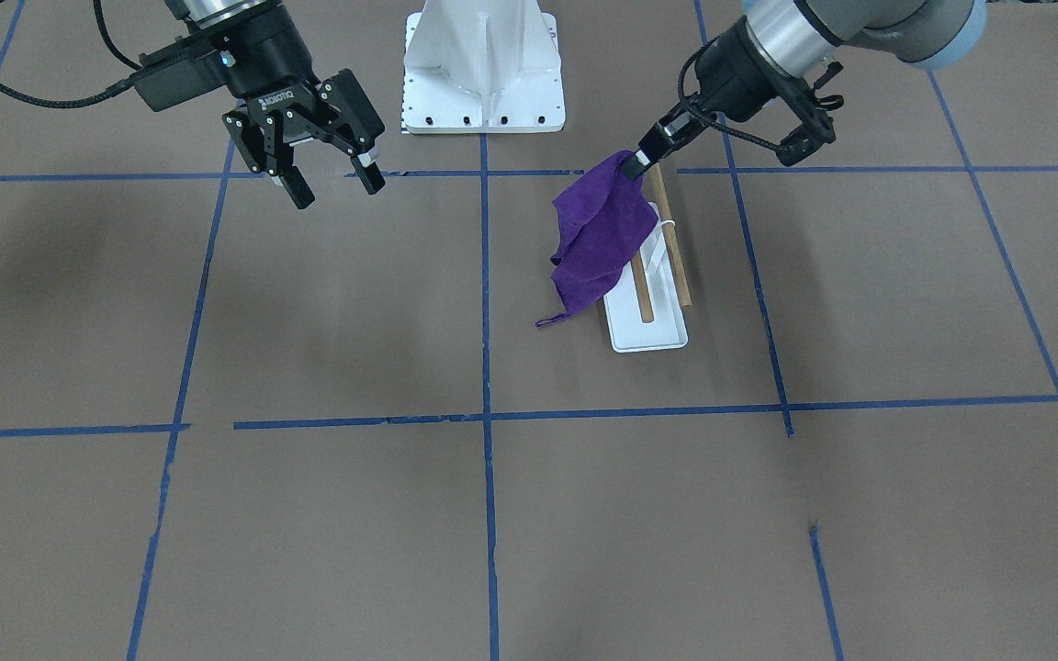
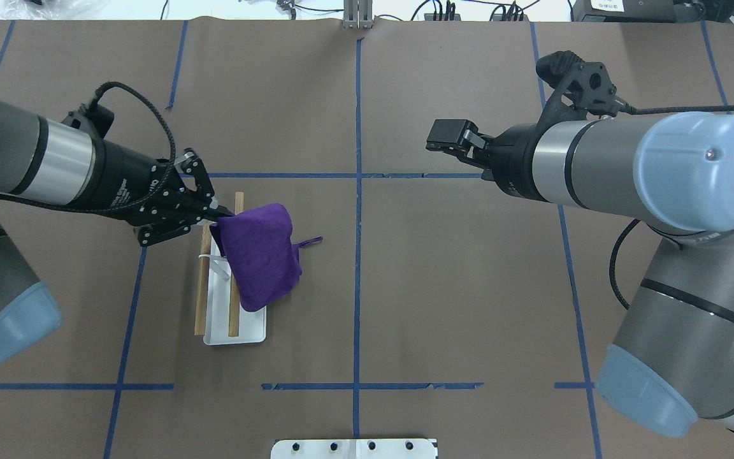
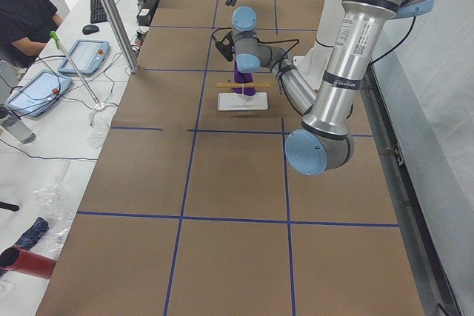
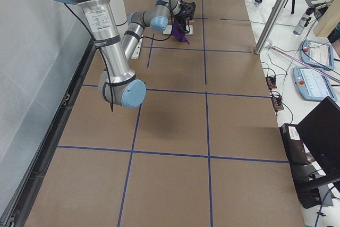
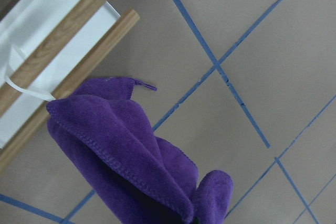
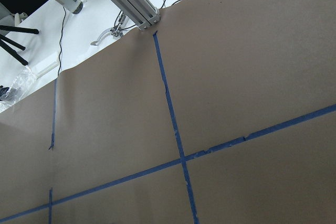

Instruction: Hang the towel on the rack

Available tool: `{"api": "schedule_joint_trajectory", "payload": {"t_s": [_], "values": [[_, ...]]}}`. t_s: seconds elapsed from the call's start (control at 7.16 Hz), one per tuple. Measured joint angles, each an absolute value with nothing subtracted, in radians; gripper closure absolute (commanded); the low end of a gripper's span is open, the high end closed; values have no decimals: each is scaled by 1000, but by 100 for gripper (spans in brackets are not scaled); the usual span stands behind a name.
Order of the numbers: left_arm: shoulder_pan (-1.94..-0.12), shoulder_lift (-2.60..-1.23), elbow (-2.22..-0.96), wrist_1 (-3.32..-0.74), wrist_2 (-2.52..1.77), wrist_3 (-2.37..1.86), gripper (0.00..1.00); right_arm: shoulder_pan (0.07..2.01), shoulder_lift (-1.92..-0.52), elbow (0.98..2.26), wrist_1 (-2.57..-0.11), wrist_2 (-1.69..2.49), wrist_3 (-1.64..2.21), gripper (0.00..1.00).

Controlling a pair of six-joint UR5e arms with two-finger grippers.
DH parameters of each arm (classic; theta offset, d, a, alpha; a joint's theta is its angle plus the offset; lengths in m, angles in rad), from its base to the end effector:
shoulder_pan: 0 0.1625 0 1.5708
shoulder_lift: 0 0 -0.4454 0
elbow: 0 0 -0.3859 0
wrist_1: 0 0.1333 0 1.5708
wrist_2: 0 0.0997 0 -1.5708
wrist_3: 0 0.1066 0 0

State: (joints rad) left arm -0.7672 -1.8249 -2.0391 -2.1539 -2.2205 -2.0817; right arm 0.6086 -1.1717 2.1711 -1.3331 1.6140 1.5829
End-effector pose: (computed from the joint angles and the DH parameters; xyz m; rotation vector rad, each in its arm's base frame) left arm 0.3190 -0.4032 0.2645 -0.3933 1.3336 -0.6486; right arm -0.3490 -0.4001 0.1890 0.3318 -1.2088 0.5119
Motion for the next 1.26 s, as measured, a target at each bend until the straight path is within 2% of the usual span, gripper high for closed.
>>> {"api": "schedule_joint_trajectory", "payload": {"t_s": [0.42, 0.7, 0.84, 1.12, 1.26], "values": [[-857, -1611, -2037, -2244, -2271, -1856, 100, 613, -1173, 2170, -1333, 1612, 1582, 0], [-896, -1547, -1994, -2335, -2304, -1788, 100, 614, -1173, 2169, -1333, 1612, 1582, 0], [-900, -1539, -1978, -2355, -2308, -1780, 87, 615, -1173, 2169, -1333, 1612, 1582, 0], [-901, -1536, -1947, -2381, -2309, -1776, 0, 615, -1172, 2169, -1333, 1612, 1582, 0], [-901, -1534, -1919, -2417, -2308, -1776, 0, 616, -1173, 2169, -1333, 1612, 1582, 0]]}}
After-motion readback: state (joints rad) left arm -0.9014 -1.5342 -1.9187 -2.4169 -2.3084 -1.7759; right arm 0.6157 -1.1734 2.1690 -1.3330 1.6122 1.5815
